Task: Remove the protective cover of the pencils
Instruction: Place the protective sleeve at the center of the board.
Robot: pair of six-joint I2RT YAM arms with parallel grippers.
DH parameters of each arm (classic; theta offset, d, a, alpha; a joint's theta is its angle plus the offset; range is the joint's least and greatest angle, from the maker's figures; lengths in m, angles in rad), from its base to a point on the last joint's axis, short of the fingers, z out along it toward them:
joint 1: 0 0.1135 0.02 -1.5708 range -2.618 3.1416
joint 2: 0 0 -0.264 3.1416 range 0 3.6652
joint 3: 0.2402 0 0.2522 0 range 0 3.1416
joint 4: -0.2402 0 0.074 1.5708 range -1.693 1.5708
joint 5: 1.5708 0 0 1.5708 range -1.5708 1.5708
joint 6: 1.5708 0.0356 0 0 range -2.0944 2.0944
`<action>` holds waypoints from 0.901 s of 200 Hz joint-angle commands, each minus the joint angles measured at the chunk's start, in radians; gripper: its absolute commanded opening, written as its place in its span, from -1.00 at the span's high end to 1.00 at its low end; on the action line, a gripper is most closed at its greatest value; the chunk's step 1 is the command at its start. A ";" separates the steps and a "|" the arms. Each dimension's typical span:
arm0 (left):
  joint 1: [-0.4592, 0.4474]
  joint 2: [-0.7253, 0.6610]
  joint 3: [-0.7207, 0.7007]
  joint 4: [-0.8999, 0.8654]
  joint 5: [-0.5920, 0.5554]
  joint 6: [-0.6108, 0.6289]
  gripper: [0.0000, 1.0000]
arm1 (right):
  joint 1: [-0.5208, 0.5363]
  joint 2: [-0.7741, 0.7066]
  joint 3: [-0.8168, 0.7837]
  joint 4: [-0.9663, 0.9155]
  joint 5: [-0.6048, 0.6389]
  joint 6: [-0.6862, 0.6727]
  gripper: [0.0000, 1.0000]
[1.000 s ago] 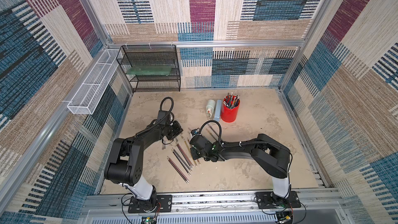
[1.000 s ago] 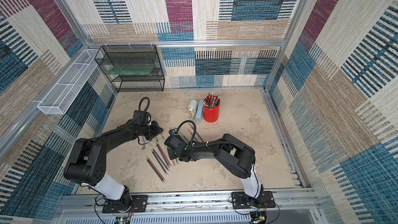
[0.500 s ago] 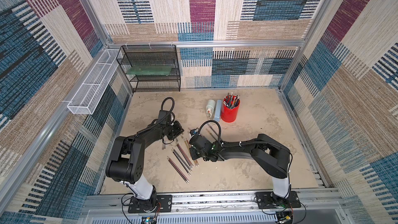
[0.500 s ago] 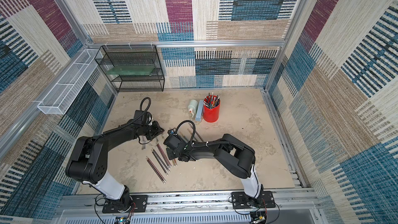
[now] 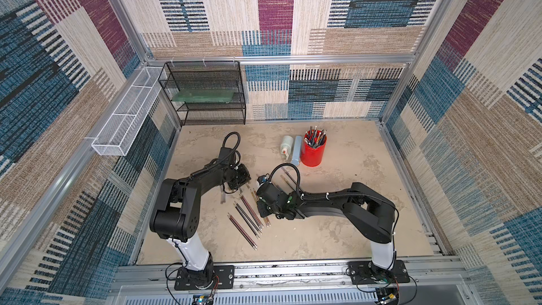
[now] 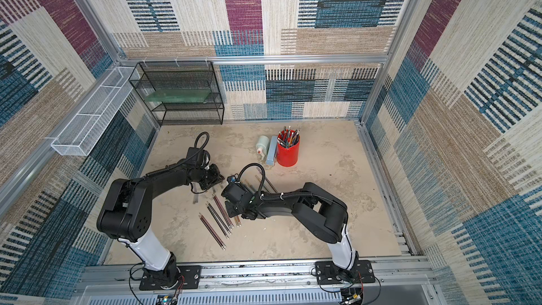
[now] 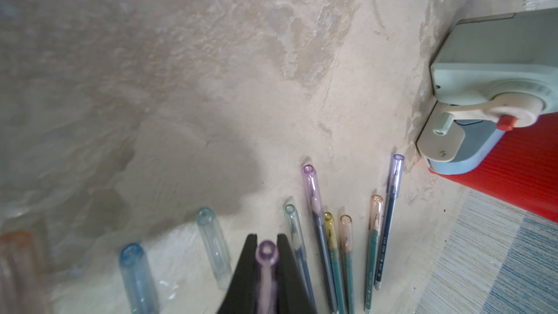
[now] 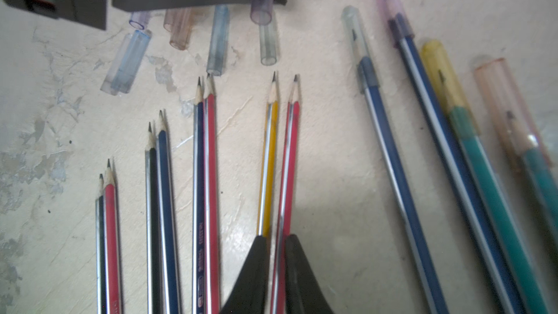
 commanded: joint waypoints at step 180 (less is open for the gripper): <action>-0.022 0.084 0.092 -0.123 -0.020 0.060 0.85 | -0.088 -0.094 -0.095 0.012 0.057 -0.002 0.56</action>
